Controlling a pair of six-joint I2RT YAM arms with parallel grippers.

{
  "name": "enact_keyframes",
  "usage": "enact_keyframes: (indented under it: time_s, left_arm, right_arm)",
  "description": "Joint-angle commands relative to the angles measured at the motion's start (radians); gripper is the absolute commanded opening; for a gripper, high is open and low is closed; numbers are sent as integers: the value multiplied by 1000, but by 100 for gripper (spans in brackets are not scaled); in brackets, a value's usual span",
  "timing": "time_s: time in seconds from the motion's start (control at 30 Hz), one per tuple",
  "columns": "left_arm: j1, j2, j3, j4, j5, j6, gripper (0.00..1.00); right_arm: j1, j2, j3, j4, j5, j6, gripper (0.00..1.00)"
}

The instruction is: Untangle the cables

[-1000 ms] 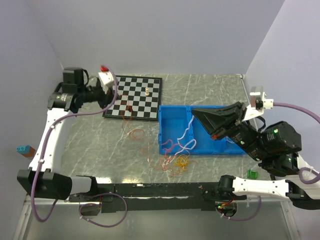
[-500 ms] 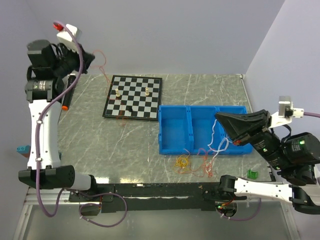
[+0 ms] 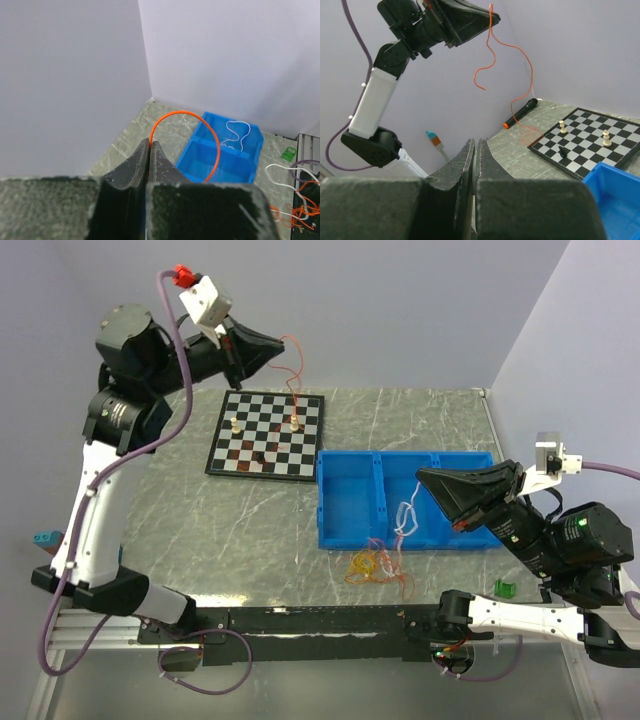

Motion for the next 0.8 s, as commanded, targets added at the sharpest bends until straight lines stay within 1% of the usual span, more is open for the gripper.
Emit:
enact_keyframes:
  time_s: [0.0,0.03,0.17,0.33,0.4,0.43,0.5,0.53,0.63,0.7,0.77]
  left_arm:
    - [-42,58,76,68,-12,-42,3]
    - [-50,70,79,76,-23,-41,1]
    - [-87,110,93,82,-38,-34,1]
    - [-136,158,61,82,-57,-21,1]
    - [-168,184,93,63,-77,2,1]
    - [-197,204,136,42,-95,46,1]
    - [-232,227,215,22,-152,85,1]
    - [-246,225,236,45,-188,90,1]
    - [-272,195,234,152,-311,78,1]
    - [-276,199,269,163,-342,73,1]
    - [-277,190,259,194,-353,81,1]
  right_arm:
    - [-3,-27,-11,41,8,-10,0]
    - [-3,-32,-11,38,6,-10,0]
    - [-3,-50,-17,33,5,-10,0]
    - [-3,-69,-27,35,9,-14,0]
    - [-3,-72,-26,32,14,-18,0]
    - [-3,-73,-26,32,14,-19,0]
    - [-3,-75,-26,29,17,-22,0]
    - [-3,-75,-26,29,19,-22,0]
    - [-3,-74,-26,27,14,-22,0]
    - [-3,-72,-26,27,10,-22,0]
    - [-3,-70,-29,29,8,-21,0]
